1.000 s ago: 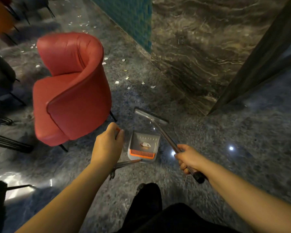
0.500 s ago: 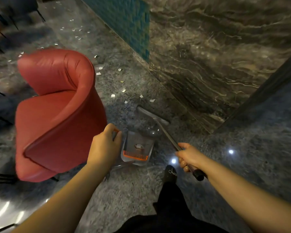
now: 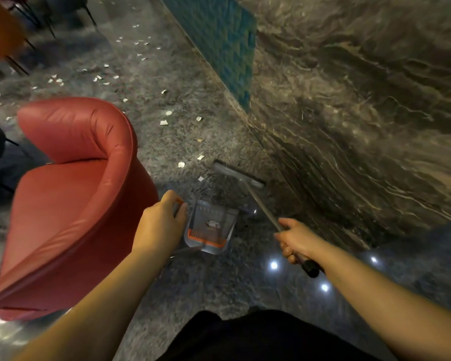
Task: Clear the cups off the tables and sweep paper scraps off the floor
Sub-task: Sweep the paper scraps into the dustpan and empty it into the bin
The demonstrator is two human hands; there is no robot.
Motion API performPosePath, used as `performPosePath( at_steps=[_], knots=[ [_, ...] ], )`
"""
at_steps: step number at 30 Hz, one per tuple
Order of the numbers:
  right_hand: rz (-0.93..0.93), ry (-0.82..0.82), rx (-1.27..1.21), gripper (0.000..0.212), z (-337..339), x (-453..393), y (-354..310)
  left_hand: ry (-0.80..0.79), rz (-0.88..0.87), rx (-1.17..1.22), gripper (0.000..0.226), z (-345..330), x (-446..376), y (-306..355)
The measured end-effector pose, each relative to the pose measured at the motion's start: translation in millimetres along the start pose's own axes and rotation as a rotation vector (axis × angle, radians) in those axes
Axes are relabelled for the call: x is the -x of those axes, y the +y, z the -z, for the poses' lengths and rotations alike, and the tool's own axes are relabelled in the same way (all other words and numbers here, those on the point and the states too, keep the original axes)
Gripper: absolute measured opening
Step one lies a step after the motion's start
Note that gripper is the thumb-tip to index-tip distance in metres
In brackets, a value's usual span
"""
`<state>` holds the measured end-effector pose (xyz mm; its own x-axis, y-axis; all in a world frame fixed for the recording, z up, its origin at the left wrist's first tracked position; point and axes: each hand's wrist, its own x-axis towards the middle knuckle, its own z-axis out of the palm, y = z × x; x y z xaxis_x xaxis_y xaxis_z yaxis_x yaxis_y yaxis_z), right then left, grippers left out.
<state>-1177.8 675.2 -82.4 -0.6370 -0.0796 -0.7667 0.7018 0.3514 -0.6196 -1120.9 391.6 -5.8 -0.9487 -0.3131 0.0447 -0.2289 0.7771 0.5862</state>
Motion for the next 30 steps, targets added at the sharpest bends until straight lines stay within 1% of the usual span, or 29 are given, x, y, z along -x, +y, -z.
performPosePath(
  at_steps=[7,10,15,19,23,27,30],
  knots=[
    [-0.031,-0.008,-0.022,0.059,12.7,-77.3,-68.7,-0.004,0.003,-0.016,0.016,-22.0,-103.6,0.2],
    [-0.042,-0.004,-0.033,0.058,14.0,-105.0,-100.3,-0.053,0.003,-0.012,0.014,-31.1,-154.5,-2.2],
    [-0.057,0.015,0.001,0.057,19.6,-143.8,-143.3,-0.146,-0.048,-0.061,0.013,-45.7,-225.2,-2.9],
    [-0.053,0.04,0.009,0.057,27.3,-172.2,-169.7,-0.201,-0.087,-0.094,0.011,-55.7,-267.8,1.2],
    [-0.079,0.025,0.011,0.055,39.4,-209.4,-198.3,-0.242,-0.062,-0.117,0.011,-67.7,-308.1,4.7],
    [-0.102,0.0,0.048,0.059,54.3,-259.1,-224.0,-0.247,-0.03,-0.103,0.009,-83.1,-343.8,11.2],
    [-0.123,-0.026,0.074,0.056,66.5,-297.7,-238.6,-0.244,-0.011,-0.112,0.011,-95.5,-367.7,17.6]
  ],
)
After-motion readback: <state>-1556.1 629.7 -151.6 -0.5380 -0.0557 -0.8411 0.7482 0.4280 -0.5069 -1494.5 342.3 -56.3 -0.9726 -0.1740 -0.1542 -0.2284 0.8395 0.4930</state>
